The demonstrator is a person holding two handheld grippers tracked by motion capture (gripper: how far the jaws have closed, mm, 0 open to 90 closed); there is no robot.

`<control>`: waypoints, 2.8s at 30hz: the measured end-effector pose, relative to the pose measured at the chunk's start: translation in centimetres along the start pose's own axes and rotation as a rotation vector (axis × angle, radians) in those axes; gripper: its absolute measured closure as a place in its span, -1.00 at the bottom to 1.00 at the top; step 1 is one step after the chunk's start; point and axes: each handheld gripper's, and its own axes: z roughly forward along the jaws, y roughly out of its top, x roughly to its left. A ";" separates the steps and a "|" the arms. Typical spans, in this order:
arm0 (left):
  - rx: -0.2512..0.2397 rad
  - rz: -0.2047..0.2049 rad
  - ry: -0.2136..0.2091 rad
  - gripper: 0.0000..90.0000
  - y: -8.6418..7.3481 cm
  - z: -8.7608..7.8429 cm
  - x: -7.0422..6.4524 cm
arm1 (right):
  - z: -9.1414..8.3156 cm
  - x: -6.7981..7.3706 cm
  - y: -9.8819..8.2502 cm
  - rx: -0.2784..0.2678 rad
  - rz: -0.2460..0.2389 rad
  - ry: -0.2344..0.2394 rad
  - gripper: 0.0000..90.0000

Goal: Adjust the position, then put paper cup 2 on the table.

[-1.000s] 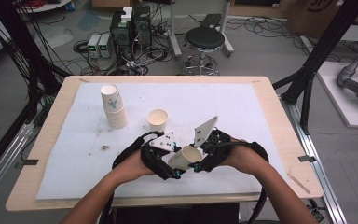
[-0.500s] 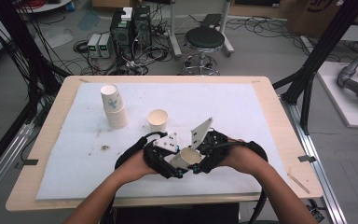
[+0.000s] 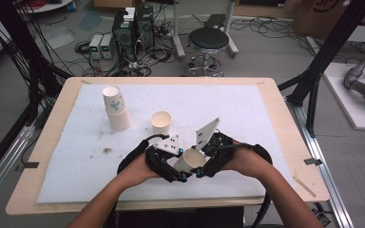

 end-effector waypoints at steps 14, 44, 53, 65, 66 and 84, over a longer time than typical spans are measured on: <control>-0.165 -0.050 0.047 -0.29 -1.8 -0.3 0.2 | -2.8 -0.1 -2.1 -0.288 0.103 -0.036 -0.48; -0.524 -0.095 0.300 -0.33 -4.7 -3.8 0.7 | -2.1 1.0 -13.5 -0.454 0.431 -0.374 -0.51; -0.535 -0.112 0.321 -0.33 -4.7 -3.6 1.2 | -2.6 1.0 -14.2 -0.471 0.446 -0.411 -0.51; -0.511 -0.098 0.329 -0.33 -3.4 -2.0 1.8 | -3.2 1.2 -15.1 -0.493 0.462 -0.438 -0.51; -0.513 -0.097 0.332 -0.33 -3.3 -1.8 1.9 | -3.3 1.2 -15.2 -0.495 0.460 -0.444 -0.51; -0.445 -0.140 0.370 -0.32 -2.1 4.6 4.6 | -3.2 1.2 -16.0 -0.495 0.473 -0.442 -0.51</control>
